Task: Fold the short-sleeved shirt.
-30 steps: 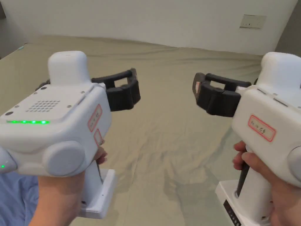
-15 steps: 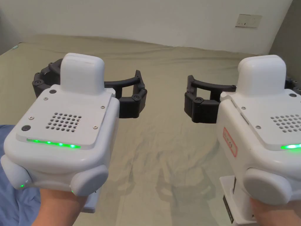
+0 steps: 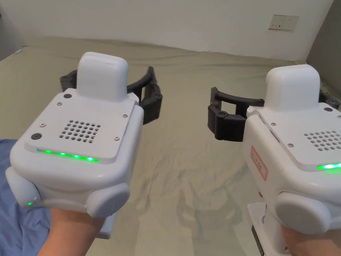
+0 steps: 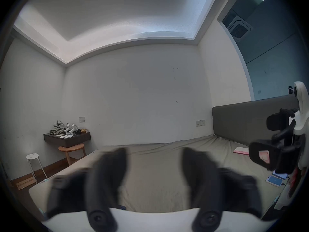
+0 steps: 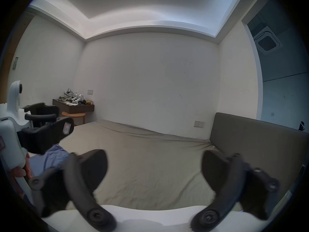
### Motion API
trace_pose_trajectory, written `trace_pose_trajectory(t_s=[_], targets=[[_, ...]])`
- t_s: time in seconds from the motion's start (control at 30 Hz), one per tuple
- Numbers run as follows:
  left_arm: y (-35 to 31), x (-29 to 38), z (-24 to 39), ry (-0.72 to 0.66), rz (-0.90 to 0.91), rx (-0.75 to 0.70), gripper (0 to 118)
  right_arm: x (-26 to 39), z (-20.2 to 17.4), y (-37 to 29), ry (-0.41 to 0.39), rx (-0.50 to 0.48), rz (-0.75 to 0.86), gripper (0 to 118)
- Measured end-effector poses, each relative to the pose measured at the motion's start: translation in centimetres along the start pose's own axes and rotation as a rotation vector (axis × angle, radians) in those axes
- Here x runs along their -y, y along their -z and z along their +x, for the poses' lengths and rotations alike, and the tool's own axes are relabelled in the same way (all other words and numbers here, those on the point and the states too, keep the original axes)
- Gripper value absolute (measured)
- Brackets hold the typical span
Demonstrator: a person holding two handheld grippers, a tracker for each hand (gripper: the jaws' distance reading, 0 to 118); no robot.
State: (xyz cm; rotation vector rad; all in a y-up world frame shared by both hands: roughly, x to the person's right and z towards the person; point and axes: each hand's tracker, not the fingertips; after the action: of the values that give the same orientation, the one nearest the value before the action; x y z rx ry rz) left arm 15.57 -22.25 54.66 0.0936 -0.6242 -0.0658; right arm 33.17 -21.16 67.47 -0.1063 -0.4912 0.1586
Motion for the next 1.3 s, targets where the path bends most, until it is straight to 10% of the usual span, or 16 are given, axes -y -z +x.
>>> trace_pose_trajectory(t_s=[0.03,0.1,0.73,1.3], targets=[[0.1,0.0,0.1,0.006,-0.004,0.001,27,0.0,0.0,-0.1,0.001,-0.007,0.002,91],[0.2,0.0,0.2,0.007,-0.011,-0.005,2,0.0,-0.3,-0.1,-0.020,0.026,0.007,2],[-0.8,0.1,-3.0,0.034,-0.046,-0.046,0,0.1,-2.3,0.7,-0.018,-0.045,-0.010,2],[-11.1,-1.8,-17.4,0.116,-0.086,-0.504,0,-3.6,-17.6,2.2,-0.049,-0.510,0.089,2]])
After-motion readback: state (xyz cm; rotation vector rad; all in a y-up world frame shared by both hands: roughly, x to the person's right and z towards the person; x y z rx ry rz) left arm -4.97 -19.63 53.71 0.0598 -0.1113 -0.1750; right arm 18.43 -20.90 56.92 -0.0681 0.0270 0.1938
